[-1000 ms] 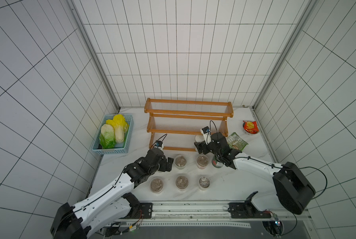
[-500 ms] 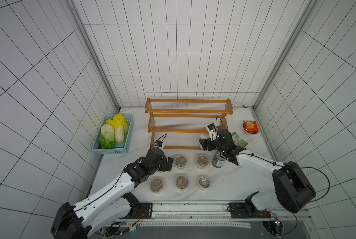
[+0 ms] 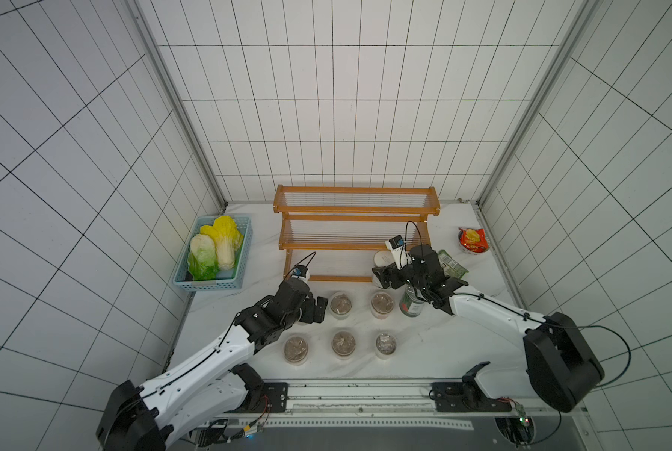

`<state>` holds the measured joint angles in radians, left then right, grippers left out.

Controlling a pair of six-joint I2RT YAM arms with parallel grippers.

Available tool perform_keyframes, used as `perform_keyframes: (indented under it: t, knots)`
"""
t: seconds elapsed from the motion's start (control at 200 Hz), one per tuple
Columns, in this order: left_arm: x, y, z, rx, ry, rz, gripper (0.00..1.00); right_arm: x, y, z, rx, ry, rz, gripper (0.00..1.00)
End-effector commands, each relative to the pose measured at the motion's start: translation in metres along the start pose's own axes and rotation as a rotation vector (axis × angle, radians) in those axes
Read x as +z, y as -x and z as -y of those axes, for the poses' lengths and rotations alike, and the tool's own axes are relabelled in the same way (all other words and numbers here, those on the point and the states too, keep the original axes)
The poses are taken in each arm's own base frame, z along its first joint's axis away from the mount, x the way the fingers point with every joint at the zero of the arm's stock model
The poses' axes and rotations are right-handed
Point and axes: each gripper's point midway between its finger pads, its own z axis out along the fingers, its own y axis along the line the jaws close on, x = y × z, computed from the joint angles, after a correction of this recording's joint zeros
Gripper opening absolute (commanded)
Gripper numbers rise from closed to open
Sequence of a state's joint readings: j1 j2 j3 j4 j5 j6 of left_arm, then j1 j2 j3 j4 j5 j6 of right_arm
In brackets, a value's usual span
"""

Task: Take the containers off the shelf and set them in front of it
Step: Adjust the shelf at the center of the board, then place the container at the center of the board.

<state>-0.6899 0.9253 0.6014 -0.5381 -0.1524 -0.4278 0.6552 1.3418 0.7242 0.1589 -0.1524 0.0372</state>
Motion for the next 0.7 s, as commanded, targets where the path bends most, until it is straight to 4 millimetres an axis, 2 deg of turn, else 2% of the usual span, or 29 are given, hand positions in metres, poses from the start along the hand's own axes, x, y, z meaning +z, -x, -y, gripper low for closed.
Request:
perform_keyframes:
  t: [0.0, 0.205, 0.315, 0.45, 0.605, 0.695]
  knots:
    - [-0.004, 0.01, 0.004, 0.003, -0.019, 0.03, 0.99, -0.026, 0.044, -0.021, -0.04, 0.032, 0.151, 0.76]
    - [-0.005, 0.01, 0.004, 0.005, -0.022, 0.033, 0.99, -0.058, 0.046, -0.05, -0.081, 0.067, 0.152, 0.76]
    - [-0.006, 0.012, 0.003, 0.004, -0.021, 0.04, 0.98, -0.078, 0.027, -0.068, -0.098, 0.081, 0.105, 0.76]
    - [-0.007, 0.012, 0.002, 0.001, -0.018, 0.043, 0.98, -0.115, -0.001, -0.083, -0.091, 0.069, 0.062, 0.74]
    - [-0.005, 0.012, 0.003, -0.002, -0.025, 0.043, 0.99, -0.161, -0.028, -0.071, -0.106, -0.033, 0.001, 0.74]
    - [-0.003, 0.012, 0.004, -0.003, -0.028, 0.041, 0.98, -0.179, -0.043, -0.06, -0.06, -0.076, -0.038, 0.73]
